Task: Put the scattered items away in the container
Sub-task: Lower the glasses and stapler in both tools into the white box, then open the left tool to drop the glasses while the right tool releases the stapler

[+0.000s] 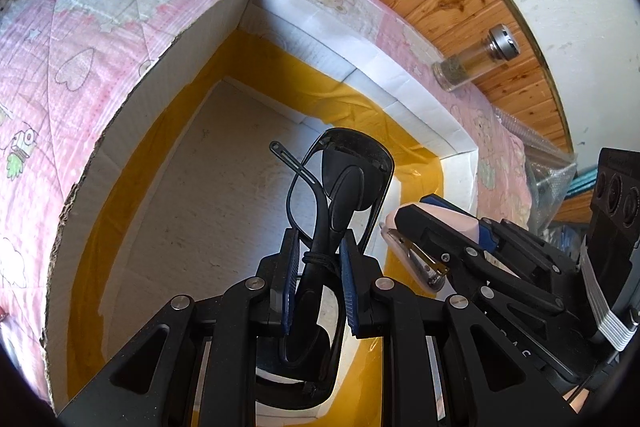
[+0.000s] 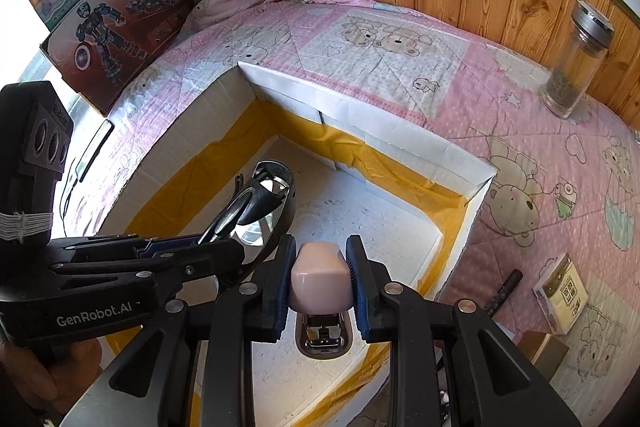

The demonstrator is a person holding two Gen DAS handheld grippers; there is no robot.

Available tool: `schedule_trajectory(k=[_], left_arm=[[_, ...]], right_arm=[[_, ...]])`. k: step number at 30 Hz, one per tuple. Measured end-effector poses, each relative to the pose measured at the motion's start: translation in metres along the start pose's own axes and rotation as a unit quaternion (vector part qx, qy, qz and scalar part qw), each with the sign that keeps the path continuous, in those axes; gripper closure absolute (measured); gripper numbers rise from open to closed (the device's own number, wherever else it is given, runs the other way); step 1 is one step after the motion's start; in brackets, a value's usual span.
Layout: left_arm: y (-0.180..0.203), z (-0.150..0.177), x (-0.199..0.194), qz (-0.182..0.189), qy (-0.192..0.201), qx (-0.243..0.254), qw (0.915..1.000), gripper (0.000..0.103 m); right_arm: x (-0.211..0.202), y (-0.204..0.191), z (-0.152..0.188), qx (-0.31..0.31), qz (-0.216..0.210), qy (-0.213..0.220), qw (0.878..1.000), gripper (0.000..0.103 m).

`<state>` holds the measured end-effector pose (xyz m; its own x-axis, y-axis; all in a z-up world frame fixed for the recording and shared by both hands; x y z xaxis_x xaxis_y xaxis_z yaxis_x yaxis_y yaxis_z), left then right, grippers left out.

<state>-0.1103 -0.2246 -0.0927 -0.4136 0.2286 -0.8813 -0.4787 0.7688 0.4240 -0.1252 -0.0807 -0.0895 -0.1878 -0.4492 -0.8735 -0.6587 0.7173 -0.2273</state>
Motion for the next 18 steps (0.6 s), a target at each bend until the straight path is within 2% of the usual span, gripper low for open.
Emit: schedule_trajectory(k=[11,18], left_arm=[[-0.008,-0.013,0.025,-0.019,-0.02,-0.027,0.9993,0.083],[-0.012,-0.018,0.035,-0.021,-0.026,-0.04,0.9986,0.082]], right_arm=[[0.025,0.016,-0.015,0.032,-0.006,-0.042,0.999,0.076],[0.034,0.019,-0.025,0.02,0.023,-0.055,0.998,0.076]])
Point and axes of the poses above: each gripper's, at about its wrist camera, not at the fingertips, and x roughly the way its jaws point, y to its right, z to its underside, the point moved 4 cm from there along x, roughly the way its jaws point, and after that the axes turned 3 degrees about -z, right-handed, at the moved point
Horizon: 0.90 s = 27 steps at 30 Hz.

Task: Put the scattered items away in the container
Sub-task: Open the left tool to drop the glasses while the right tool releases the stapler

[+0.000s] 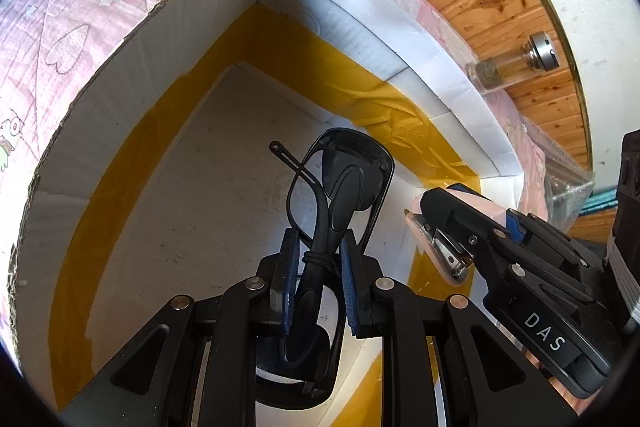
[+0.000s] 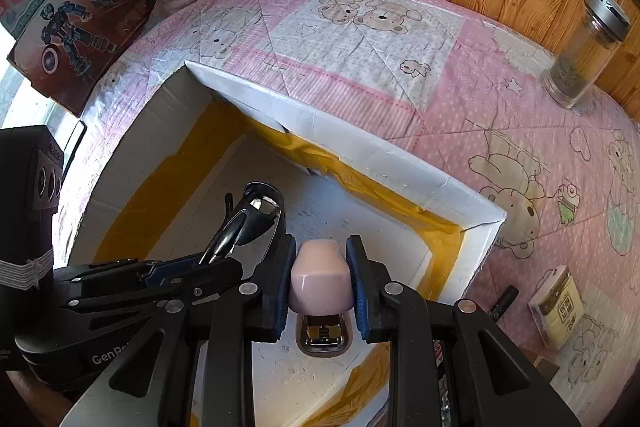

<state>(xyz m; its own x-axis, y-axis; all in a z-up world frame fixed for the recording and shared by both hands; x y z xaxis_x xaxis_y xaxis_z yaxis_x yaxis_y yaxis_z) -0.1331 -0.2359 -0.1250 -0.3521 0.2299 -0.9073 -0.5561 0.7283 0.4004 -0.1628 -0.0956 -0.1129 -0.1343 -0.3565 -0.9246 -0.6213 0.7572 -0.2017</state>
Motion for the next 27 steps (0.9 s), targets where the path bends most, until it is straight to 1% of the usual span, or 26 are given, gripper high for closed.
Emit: schedule_trajectory(k=[3,6,12,14,17,20,23,27], left_arm=[[-0.004,-0.004,0.002,0.003,0.001,-0.013,0.9999,0.082],[-0.01,-0.007,0.004,0.004,0.001,-0.027,0.9996,0.082],[-0.016,-0.009,0.007,0.01,0.004,-0.045,0.9989,0.082],[-0.019,-0.01,0.01,0.011,0.004,-0.05,0.9987,0.082],[-0.022,-0.012,0.014,0.006,0.006,-0.054,0.9985,0.082],[-0.023,-0.015,0.018,0.002,0.008,-0.053,0.9986,0.082],[-0.024,-0.017,0.021,0.0,0.009,-0.05,0.9987,0.082],[-0.024,-0.019,0.022,-0.003,0.015,-0.045,0.9989,0.081]], right_arm=[[0.001,-0.002,-0.002,-0.018,0.009,-0.003,1.0,0.076],[0.002,-0.01,-0.004,-0.057,0.024,-0.001,0.998,0.076],[0.007,-0.027,-0.007,-0.133,0.073,0.002,0.988,0.076],[0.008,-0.028,-0.008,-0.147,0.082,0.001,0.986,0.076],[0.015,-0.023,-0.011,-0.142,0.077,-0.014,0.987,0.076],[0.02,-0.018,-0.013,-0.123,0.064,-0.021,0.99,0.076],[0.023,-0.015,-0.014,-0.118,0.068,-0.022,0.99,0.076],[0.026,-0.013,-0.015,-0.111,0.058,-0.026,0.992,0.076]])
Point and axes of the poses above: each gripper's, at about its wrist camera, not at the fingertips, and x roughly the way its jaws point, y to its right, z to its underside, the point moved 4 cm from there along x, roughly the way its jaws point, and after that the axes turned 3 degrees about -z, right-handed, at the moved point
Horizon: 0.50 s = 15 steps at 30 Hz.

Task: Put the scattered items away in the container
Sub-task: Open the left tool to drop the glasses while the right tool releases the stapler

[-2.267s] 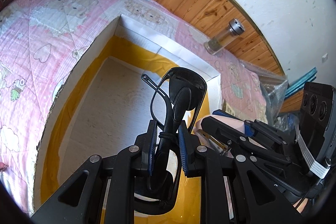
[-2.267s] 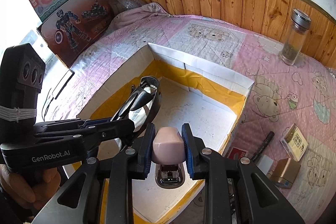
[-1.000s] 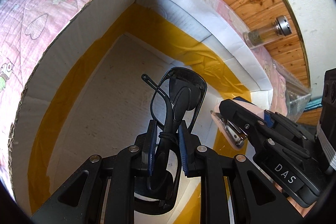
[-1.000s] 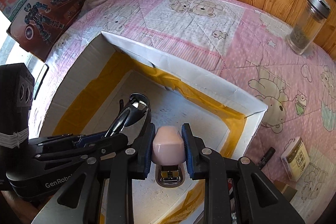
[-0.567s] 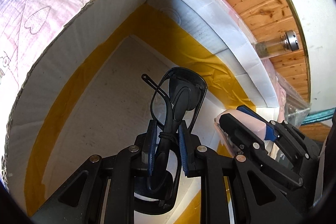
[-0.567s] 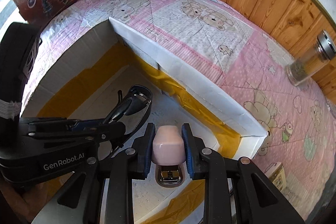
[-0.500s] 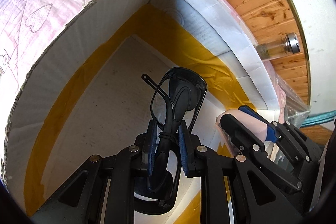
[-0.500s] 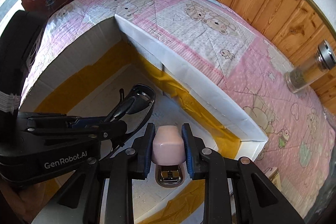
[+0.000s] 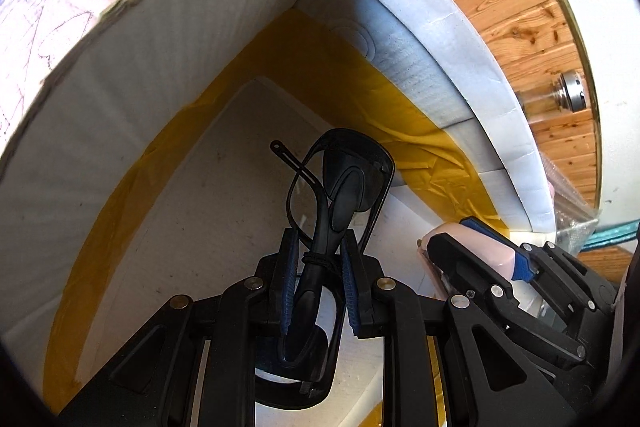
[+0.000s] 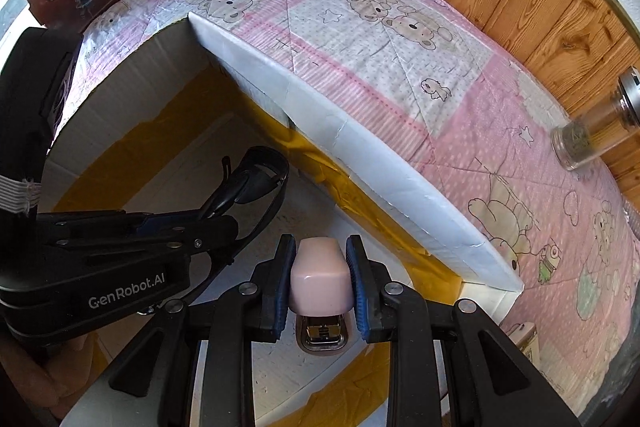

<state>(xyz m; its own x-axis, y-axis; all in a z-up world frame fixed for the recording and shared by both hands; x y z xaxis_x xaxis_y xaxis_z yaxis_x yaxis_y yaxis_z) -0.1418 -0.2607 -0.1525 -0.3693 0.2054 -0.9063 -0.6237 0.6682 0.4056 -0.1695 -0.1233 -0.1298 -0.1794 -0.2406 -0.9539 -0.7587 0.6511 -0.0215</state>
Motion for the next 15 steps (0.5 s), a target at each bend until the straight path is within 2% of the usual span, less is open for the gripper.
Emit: schedule_trajectory(k=[4,5,8,15], left_arm=[[-0.002,-0.002,0.001,-0.007,0.006,-0.001,1.0,0.078],[-0.004,-0.004,0.002,-0.015,0.008,-0.002,0.9999,0.071],[-0.009,-0.006,0.0,-0.02,0.013,-0.006,0.9997,0.061],[-0.009,-0.002,-0.008,-0.02,0.015,0.006,0.9997,0.06]], right_arm=[[0.0,-0.001,-0.002,0.001,-0.011,0.004,1.0,0.075],[-0.001,-0.001,-0.003,0.002,-0.01,0.005,1.0,0.071],[-0.004,-0.002,-0.003,0.002,-0.007,0.01,1.0,0.063],[-0.007,-0.004,0.001,0.004,-0.012,0.01,1.0,0.062]])
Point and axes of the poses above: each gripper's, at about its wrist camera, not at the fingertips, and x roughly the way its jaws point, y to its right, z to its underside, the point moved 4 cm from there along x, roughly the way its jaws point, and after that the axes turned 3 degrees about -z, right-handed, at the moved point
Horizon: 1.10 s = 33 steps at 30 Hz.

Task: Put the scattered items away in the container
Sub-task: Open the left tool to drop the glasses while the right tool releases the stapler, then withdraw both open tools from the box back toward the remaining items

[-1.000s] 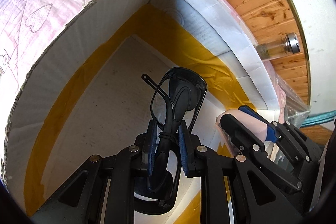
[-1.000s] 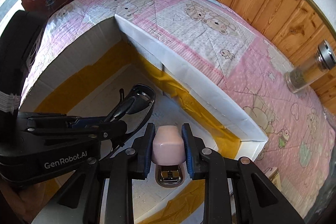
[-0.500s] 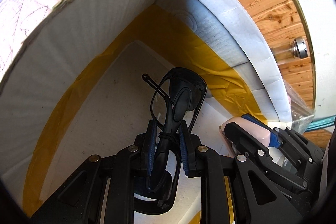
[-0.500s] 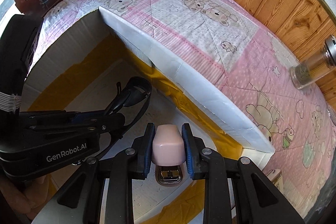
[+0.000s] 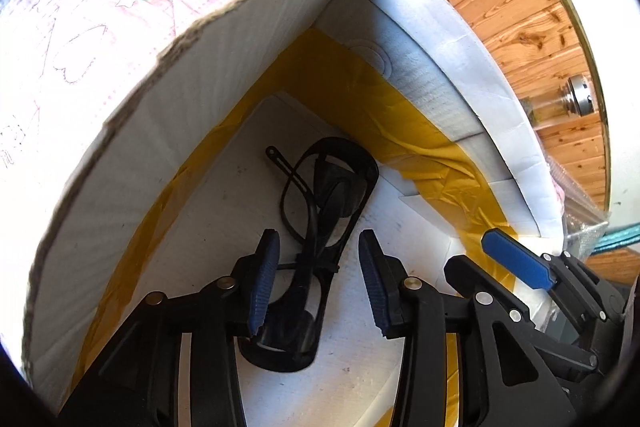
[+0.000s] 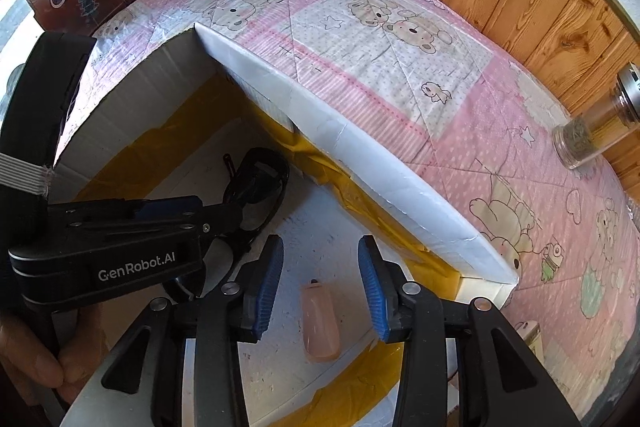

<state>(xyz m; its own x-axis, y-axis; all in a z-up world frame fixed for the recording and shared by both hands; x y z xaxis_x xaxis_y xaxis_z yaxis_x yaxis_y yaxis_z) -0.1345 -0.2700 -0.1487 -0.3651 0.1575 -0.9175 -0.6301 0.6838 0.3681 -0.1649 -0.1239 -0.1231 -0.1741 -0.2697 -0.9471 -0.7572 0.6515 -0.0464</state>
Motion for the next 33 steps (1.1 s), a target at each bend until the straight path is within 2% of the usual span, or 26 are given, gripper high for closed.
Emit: schedule_trajectory(k=[9,14,20,21,23,28,33], left_arm=[[0.006,0.014,-0.022,-0.001,0.012,0.031,0.9994,0.06],[0.014,0.035,-0.047,0.002,0.033,0.066,0.9973,0.06],[0.03,0.063,-0.078,0.01,0.057,0.101,0.9931,0.06],[0.015,0.078,-0.087,0.005,0.062,0.111,0.9919,0.059],[0.034,0.08,-0.084,-0.015,0.075,0.128,0.9888,0.059],[0.038,0.099,-0.098,-0.064,0.104,0.174,0.9772,0.059],[0.044,0.103,-0.108,-0.076,0.119,0.187,0.9721,0.059]], right_arm=[[-0.015,-0.004,0.009,0.004,-0.008,0.01,1.0,0.062],[-0.04,-0.006,0.026,0.009,-0.02,0.045,0.999,0.062],[-0.065,-0.014,0.063,0.014,-0.049,0.085,0.995,0.062],[-0.069,-0.015,0.069,0.017,-0.053,0.091,0.994,0.062],[-0.075,-0.016,0.079,0.025,-0.062,0.101,0.993,0.062],[-0.087,-0.021,0.095,0.025,-0.06,0.117,0.991,0.062],[-0.098,-0.024,0.102,0.024,-0.06,0.127,0.99,0.062]])
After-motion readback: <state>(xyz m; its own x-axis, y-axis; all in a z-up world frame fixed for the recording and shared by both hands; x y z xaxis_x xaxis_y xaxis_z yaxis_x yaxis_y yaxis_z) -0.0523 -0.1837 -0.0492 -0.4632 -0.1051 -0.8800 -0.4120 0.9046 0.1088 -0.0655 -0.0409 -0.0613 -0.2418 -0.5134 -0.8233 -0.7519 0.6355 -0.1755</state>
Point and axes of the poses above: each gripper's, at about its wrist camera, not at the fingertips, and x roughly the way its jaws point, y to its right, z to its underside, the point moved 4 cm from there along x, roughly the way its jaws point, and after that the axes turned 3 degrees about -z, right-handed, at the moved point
